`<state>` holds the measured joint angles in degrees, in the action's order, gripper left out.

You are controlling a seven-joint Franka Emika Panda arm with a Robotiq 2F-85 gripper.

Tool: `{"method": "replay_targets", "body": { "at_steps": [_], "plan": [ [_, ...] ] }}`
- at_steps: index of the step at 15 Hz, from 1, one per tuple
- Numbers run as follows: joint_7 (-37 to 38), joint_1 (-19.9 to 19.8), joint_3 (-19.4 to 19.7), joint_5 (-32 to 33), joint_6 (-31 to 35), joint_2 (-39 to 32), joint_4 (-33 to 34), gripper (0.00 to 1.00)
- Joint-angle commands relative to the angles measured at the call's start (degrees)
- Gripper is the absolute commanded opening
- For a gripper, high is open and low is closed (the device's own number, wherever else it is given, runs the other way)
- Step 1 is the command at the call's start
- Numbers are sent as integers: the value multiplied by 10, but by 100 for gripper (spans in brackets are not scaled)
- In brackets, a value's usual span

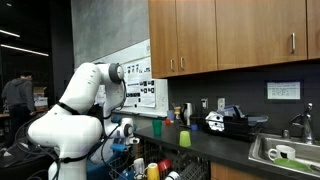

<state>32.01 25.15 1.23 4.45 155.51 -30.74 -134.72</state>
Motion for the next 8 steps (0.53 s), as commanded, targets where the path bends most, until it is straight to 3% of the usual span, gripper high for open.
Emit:
{"method": "replay_targets", "body": {
  "at_steps": [1,4,8],
  "plan": [
    [8,7,-2,-5,0,-4,4,51],
    [7,6,-7,-8,2,-9,7,58],
    [8,8,-6,-7,2,-16,12,54]
  ]
}}
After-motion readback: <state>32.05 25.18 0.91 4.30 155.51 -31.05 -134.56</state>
